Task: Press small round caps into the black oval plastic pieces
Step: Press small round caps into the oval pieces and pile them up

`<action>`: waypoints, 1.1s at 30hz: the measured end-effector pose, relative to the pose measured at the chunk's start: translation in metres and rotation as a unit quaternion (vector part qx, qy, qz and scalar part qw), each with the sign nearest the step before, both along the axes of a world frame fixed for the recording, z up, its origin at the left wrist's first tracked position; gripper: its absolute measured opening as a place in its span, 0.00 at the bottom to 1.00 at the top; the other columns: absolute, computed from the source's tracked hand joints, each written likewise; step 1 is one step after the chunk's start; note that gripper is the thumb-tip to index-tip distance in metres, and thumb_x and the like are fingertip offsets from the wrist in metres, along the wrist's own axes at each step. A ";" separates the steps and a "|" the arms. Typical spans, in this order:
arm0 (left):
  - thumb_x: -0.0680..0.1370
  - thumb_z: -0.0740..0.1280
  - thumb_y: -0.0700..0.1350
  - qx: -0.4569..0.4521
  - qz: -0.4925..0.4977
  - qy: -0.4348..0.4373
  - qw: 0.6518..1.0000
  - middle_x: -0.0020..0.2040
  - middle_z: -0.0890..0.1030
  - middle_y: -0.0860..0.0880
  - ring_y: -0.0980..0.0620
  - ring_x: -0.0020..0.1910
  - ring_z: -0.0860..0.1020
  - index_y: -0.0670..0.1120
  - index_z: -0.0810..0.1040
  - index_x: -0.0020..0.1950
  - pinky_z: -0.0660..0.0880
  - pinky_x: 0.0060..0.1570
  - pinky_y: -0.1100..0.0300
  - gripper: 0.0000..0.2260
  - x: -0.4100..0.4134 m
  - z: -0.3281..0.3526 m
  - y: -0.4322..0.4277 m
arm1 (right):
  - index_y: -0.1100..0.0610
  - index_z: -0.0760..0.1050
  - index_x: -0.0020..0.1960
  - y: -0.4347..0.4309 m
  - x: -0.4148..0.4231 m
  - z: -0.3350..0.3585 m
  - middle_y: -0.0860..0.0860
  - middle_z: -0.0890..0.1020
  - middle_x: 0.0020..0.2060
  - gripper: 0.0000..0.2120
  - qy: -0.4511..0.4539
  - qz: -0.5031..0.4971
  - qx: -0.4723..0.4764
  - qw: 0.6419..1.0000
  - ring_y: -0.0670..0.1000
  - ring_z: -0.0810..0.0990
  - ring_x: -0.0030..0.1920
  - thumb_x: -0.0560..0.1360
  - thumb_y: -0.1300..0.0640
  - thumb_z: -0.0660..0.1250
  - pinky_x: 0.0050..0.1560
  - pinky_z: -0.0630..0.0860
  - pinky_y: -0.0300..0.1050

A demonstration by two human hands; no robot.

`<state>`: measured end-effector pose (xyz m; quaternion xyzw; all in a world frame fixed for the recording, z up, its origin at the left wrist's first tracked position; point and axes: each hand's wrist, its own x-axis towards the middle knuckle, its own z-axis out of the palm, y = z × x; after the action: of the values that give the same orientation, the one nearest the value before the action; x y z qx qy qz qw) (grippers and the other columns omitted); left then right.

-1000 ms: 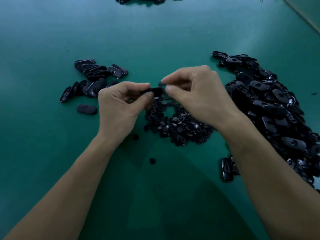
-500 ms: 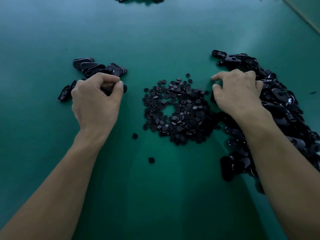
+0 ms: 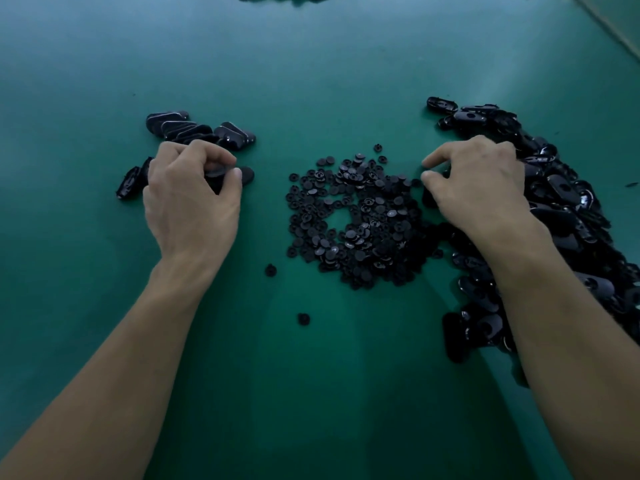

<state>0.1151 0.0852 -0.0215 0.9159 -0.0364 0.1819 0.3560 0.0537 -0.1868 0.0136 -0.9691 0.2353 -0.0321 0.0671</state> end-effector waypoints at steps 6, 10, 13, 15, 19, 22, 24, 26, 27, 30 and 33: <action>0.76 0.70 0.49 -0.032 -0.045 -0.044 0.998 0.46 0.76 0.54 0.47 0.50 0.79 0.50 0.82 0.49 0.76 0.54 0.47 0.05 -0.004 0.001 -0.006 | 0.52 0.84 0.51 0.003 -0.001 0.002 0.53 0.85 0.46 0.04 -0.059 0.007 0.061 0.996 0.58 0.80 0.56 0.78 0.56 0.71 0.60 0.77 0.58; 0.77 0.70 0.47 -0.031 -0.084 -0.079 0.993 0.38 0.77 0.55 0.53 0.41 0.74 0.48 0.81 0.46 0.74 0.49 0.57 0.04 -0.009 -0.001 -0.012 | 0.54 0.84 0.54 0.003 -0.002 0.005 0.53 0.85 0.43 0.07 -0.089 0.022 0.076 0.993 0.56 0.82 0.51 0.76 0.56 0.73 0.59 0.78 0.56; 0.77 0.71 0.47 -0.070 -0.120 -0.079 0.987 0.34 0.75 0.57 0.58 0.34 0.72 0.48 0.81 0.45 0.73 0.39 0.60 0.03 -0.012 -0.002 -0.017 | 0.55 0.83 0.55 0.002 -0.002 0.004 0.51 0.84 0.42 0.08 -0.114 0.035 0.101 0.988 0.52 0.82 0.47 0.76 0.58 0.73 0.57 0.79 0.51; 0.77 0.71 0.46 -0.109 -0.150 -0.066 0.980 0.32 0.74 0.59 0.59 0.30 0.72 0.50 0.80 0.45 0.70 0.34 0.67 0.02 -0.015 -0.001 -0.021 | 0.55 0.83 0.54 0.004 -0.001 0.005 0.49 0.82 0.42 0.07 -0.133 0.048 0.124 0.982 0.46 0.79 0.42 0.77 0.58 0.72 0.52 0.77 0.42; 0.77 0.72 0.46 -0.191 -0.233 -0.031 0.953 0.31 0.77 0.55 0.59 0.26 0.71 0.52 0.80 0.45 0.68 0.30 0.68 0.03 -0.025 0.004 -0.028 | 0.54 0.84 0.52 0.022 0.000 0.016 0.43 0.80 0.39 0.05 -0.187 0.113 0.191 0.957 0.35 0.77 0.36 0.77 0.59 0.73 0.42 0.72 0.25; 0.76 0.72 0.51 -0.246 -0.268 0.021 0.931 0.34 0.82 0.53 0.51 0.25 0.76 0.57 0.80 0.50 0.72 0.25 0.62 0.04 -0.030 0.007 -0.031 | 0.53 0.83 0.51 0.044 -0.001 0.024 0.41 0.80 0.38 0.04 -0.224 0.168 0.264 0.923 0.36 0.80 0.35 0.77 0.58 0.73 0.41 0.76 0.29; 0.76 0.73 0.50 -0.273 -0.289 0.064 0.915 0.38 0.84 0.53 0.51 0.26 0.79 0.57 0.79 0.54 0.75 0.25 0.61 0.08 -0.032 0.008 -0.031 | 0.53 0.82 0.51 0.057 0.000 0.029 0.43 0.81 0.37 0.03 -0.234 0.191 0.332 0.894 0.42 0.82 0.34 0.77 0.59 0.71 0.39 0.78 0.35; 0.76 0.73 0.48 -0.304 -0.301 0.098 0.898 0.39 0.84 0.50 0.51 0.27 0.81 0.56 0.79 0.55 0.77 0.26 0.60 0.09 -0.032 0.009 -0.032 | 0.54 0.82 0.53 0.068 0.001 0.030 0.45 0.81 0.37 0.05 -0.226 0.213 0.366 0.877 0.44 0.83 0.33 0.78 0.59 0.70 0.38 0.77 0.35; 0.76 0.73 0.46 -0.317 -0.304 0.105 0.892 0.39 0.84 0.47 0.51 0.28 0.81 0.55 0.79 0.54 0.77 0.27 0.60 0.08 -0.032 0.009 -0.033 | 0.55 0.82 0.54 0.073 0.001 0.030 0.45 0.82 0.37 0.05 -0.217 0.224 0.372 0.874 0.44 0.84 0.34 0.78 0.59 0.70 0.39 0.78 0.35; 0.78 0.72 0.40 -0.328 -0.309 0.107 0.886 0.35 0.83 0.51 0.55 0.28 0.81 0.49 0.79 0.48 0.77 0.27 0.62 0.05 -0.031 0.009 -0.034 | 0.55 0.83 0.53 0.080 0.000 0.029 0.43 0.82 0.35 0.05 -0.195 0.233 0.371 0.878 0.42 0.83 0.36 0.78 0.57 0.71 0.43 0.79 0.37; 0.76 0.72 0.39 -0.342 -0.295 0.123 0.884 0.33 0.83 0.54 0.56 0.27 0.80 0.48 0.79 0.44 0.77 0.26 0.62 0.05 -0.029 0.008 -0.033 | 0.50 0.84 0.46 0.080 -0.002 0.028 0.40 0.82 0.30 0.06 -0.162 0.234 0.345 0.894 0.40 0.81 0.35 0.79 0.51 0.70 0.39 0.76 0.33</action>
<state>0.0864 0.0527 -0.0135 0.6997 -0.1960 -0.0444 0.6856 0.0518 -0.1072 0.0420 -0.8934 -0.0160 -0.0893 0.4399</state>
